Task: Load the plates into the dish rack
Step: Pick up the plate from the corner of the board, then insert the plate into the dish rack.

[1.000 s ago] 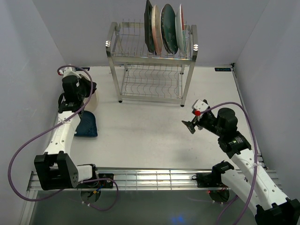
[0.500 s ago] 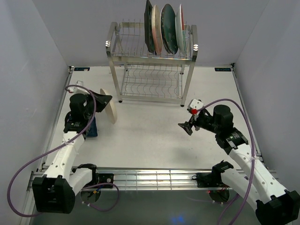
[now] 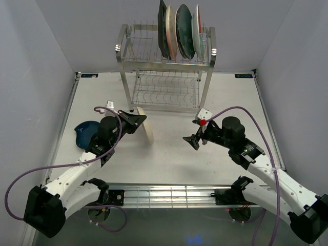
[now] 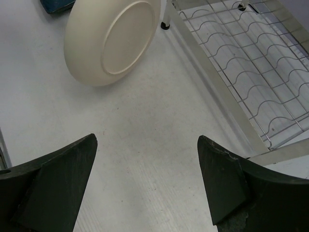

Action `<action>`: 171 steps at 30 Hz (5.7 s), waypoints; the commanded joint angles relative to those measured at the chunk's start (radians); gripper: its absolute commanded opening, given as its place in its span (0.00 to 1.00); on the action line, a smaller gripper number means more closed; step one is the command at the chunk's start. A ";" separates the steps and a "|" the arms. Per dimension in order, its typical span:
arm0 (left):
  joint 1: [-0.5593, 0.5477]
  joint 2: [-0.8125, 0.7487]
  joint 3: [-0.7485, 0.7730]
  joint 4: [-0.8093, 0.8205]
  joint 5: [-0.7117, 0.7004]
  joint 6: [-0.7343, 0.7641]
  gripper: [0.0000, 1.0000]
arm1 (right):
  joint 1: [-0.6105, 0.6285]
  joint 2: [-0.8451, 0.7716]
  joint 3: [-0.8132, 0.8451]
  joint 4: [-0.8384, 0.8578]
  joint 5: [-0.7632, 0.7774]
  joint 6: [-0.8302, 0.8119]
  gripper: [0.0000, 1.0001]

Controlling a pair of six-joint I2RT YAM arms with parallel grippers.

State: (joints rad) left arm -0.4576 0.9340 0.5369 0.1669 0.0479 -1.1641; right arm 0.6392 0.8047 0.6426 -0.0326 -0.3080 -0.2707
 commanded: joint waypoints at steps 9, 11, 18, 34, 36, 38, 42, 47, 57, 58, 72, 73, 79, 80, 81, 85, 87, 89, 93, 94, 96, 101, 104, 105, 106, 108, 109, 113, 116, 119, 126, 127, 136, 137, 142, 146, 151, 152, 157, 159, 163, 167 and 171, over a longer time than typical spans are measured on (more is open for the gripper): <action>-0.174 0.163 0.077 0.114 -0.278 -0.170 0.00 | 0.180 0.111 0.065 0.095 0.168 0.084 0.90; -0.200 0.186 0.098 0.124 -0.283 -0.189 0.00 | 0.201 0.123 0.057 0.106 0.208 0.084 0.90; -0.282 0.282 0.135 0.281 -0.313 -0.189 0.00 | 0.223 0.186 0.100 0.111 0.219 0.123 0.90; -0.409 0.376 0.178 0.388 -0.407 -0.213 0.00 | 0.237 0.254 0.069 0.227 0.398 0.140 0.99; -0.417 0.371 0.173 0.393 -0.408 -0.215 0.00 | 0.237 0.272 0.078 0.215 0.396 0.140 0.93; -0.424 0.368 0.170 0.396 -0.405 -0.215 0.00 | 0.237 0.281 0.080 0.214 0.409 0.139 0.87; -0.429 0.356 0.158 0.408 -0.407 -0.212 0.00 | 0.237 0.283 0.065 0.227 0.451 0.117 0.67; -0.431 0.348 0.147 0.416 -0.407 -0.206 0.00 | 0.237 0.274 0.057 0.224 0.463 0.114 0.48; -0.431 0.359 0.126 0.464 -0.358 -0.195 0.44 | 0.235 0.275 0.054 0.221 0.538 0.085 0.17; -0.431 0.358 0.121 0.464 -0.353 -0.194 0.49 | 0.235 0.275 0.054 0.223 0.549 0.082 0.15; -0.429 0.181 0.048 0.340 -0.261 -0.074 0.98 | 0.194 0.294 0.063 0.220 0.592 0.005 0.08; -0.429 0.160 0.043 0.323 -0.264 -0.047 0.98 | 0.180 0.291 0.062 0.220 0.584 -0.004 0.08; -0.420 -0.004 0.035 0.163 -0.270 0.159 0.98 | 0.137 0.246 0.035 0.195 0.489 -0.093 0.08; -0.417 -0.018 0.035 0.130 -0.267 0.238 0.98 | 0.120 0.226 0.035 0.183 0.465 -0.120 0.08; -0.417 -0.035 0.031 0.119 -0.269 0.276 0.98 | 0.111 0.215 0.037 0.169 0.422 -0.133 0.08; -0.411 -0.142 -0.040 0.121 -0.290 0.423 0.98 | 0.083 0.169 0.048 0.102 0.330 -0.183 0.08; -0.408 -0.158 -0.078 0.141 -0.302 0.511 0.98 | 0.071 0.143 0.054 0.062 0.279 -0.197 0.08; -0.406 -0.143 -0.094 0.152 -0.318 0.555 0.98 | 0.062 0.120 0.063 0.040 0.227 -0.205 0.08; -0.405 -0.029 -0.094 0.206 -0.341 0.671 0.98 | 0.059 0.105 0.113 -0.053 0.147 -0.226 0.08; -0.405 -0.003 -0.089 0.220 -0.333 0.723 0.98 | 0.059 0.106 0.124 -0.068 0.136 -0.232 0.08; -0.405 0.052 -0.081 0.252 -0.347 0.765 0.98 | 0.056 0.106 0.150 -0.104 0.121 -0.234 0.08; -0.405 0.077 -0.129 0.370 -0.339 0.862 0.89 | 0.054 0.093 0.178 -0.144 0.112 -0.228 0.08; -0.405 0.074 -0.135 0.382 -0.293 0.874 0.86 | 0.054 0.096 0.180 -0.156 0.121 -0.223 0.08; -0.405 0.066 -0.140 0.388 -0.269 0.879 0.85 | 0.054 0.096 0.178 -0.159 0.118 -0.226 0.08; -0.405 0.055 -0.146 0.393 -0.261 0.883 0.83 | 0.054 0.096 0.175 -0.159 0.116 -0.226 0.08; -0.405 0.049 -0.152 0.396 -0.260 0.903 0.76 | 0.054 0.093 0.172 -0.158 0.106 -0.226 0.08; -0.405 0.055 -0.153 0.396 -0.255 0.911 0.74 | 0.054 0.091 0.170 -0.156 0.101 -0.226 0.08; -0.405 0.084 -0.150 0.404 -0.204 0.939 0.64 | 0.054 0.105 0.183 -0.161 0.095 -0.214 0.08; -0.403 0.094 -0.155 0.413 -0.195 0.954 0.58 | 0.054 0.117 0.189 -0.162 0.095 -0.209 0.08; -0.405 0.094 -0.164 0.418 -0.181 0.959 0.46 | 0.054 0.125 0.192 -0.162 0.095 -0.208 0.08; -0.405 0.141 -0.146 0.418 -0.161 0.955 0.12 | 0.054 0.129 0.190 -0.158 0.109 -0.197 0.08; -0.405 0.156 -0.141 0.418 -0.167 0.954 0.06 | 0.054 0.131 0.190 -0.158 0.112 -0.196 0.08; -0.405 0.186 -0.124 0.418 -0.203 0.948 0.00 | 0.053 0.128 0.183 -0.147 0.152 -0.170 0.26; -0.403 0.177 -0.126 0.418 -0.206 0.948 0.00 | 0.054 0.123 0.181 -0.145 0.155 -0.171 0.28; -0.405 0.163 -0.126 0.405 -0.220 0.945 0.00 | 0.053 0.122 0.173 -0.130 0.190 -0.165 0.47; -0.405 0.155 -0.121 0.372 -0.247 0.934 0.00 | 0.051 0.120 0.175 -0.128 0.205 -0.153 0.63; -0.405 0.092 -0.132 0.326 -0.309 0.914 0.00 | 0.036 0.094 0.169 -0.109 0.239 -0.137 0.78; -0.405 0.083 -0.130 0.298 -0.318 0.908 0.00 | 0.033 0.087 0.167 -0.098 0.244 -0.134 0.79; -0.405 0.022 -0.120 0.204 -0.376 0.860 0.00 | 0.016 0.054 0.158 -0.067 0.323 -0.096 0.84; -0.405 -0.024 -0.120 0.168 -0.384 0.848 0.00 | 0.013 0.050 0.154 -0.055 0.380 -0.081 0.86; -0.405 -0.122 -0.112 0.093 -0.401 0.789 0.00 | 0.008 0.065 0.158 -0.053 0.478 -0.030 0.89; -0.406 -0.214 -0.065 -0.062 -0.480 0.720 0.00 | -0.001 0.079 0.166 -0.053 0.579 0.016 0.90; -0.405 -0.253 0.027 -0.207 -0.558 0.682 0.00 | -0.012 0.067 0.163 -0.053 0.644 0.045 0.93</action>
State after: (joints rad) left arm -0.8661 0.7170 0.4763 0.0841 -0.4114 -0.4126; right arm 0.6365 0.8852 0.7864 -0.1307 0.2359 -0.2783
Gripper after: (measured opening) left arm 0.037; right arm 0.928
